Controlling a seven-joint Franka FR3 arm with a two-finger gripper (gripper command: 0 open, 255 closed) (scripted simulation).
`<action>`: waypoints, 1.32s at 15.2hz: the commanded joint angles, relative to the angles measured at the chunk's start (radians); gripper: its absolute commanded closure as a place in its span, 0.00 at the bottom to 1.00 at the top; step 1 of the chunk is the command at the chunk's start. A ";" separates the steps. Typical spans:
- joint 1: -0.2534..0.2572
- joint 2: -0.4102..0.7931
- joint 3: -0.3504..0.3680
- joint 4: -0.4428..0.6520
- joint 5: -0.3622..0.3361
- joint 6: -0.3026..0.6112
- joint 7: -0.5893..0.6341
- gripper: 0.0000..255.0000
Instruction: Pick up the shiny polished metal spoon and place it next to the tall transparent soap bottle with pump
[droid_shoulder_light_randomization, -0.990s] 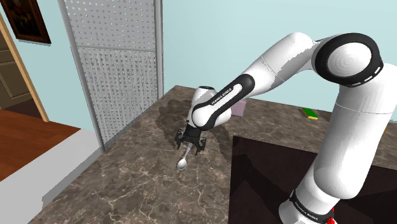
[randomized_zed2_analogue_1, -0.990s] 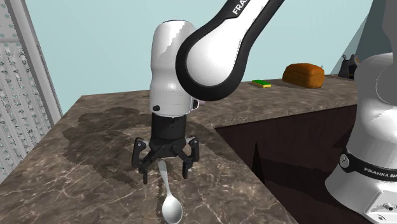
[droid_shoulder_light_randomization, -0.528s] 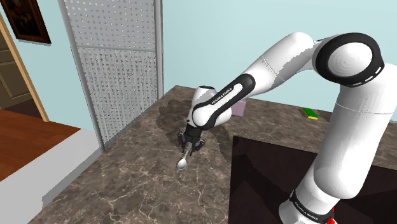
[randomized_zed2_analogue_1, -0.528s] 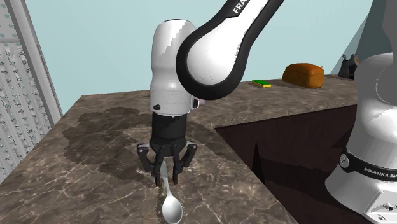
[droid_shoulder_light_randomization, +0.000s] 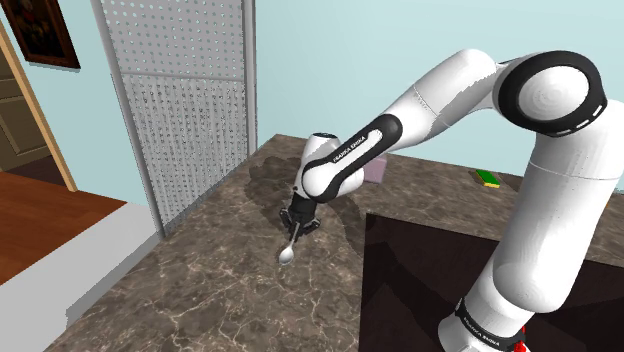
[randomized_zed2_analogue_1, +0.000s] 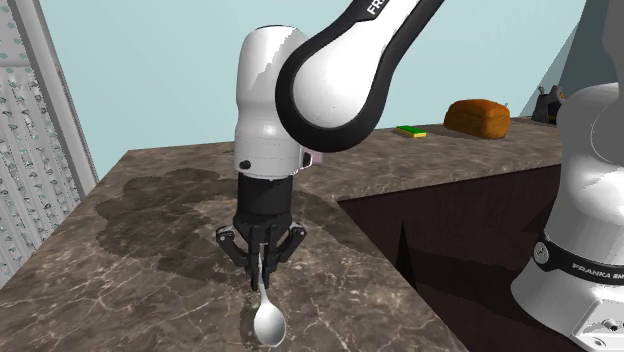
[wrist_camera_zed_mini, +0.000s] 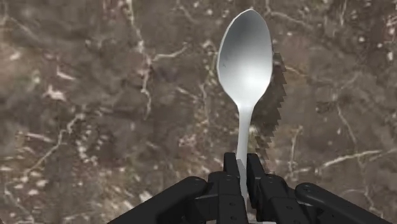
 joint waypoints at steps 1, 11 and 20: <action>-0.001 -0.021 0.001 0.002 0.002 -0.022 0.003 1.00; -0.007 -0.127 0.000 0.032 0.005 -0.156 0.018 1.00; -0.012 -0.205 -0.005 0.078 0.004 -0.278 0.034 1.00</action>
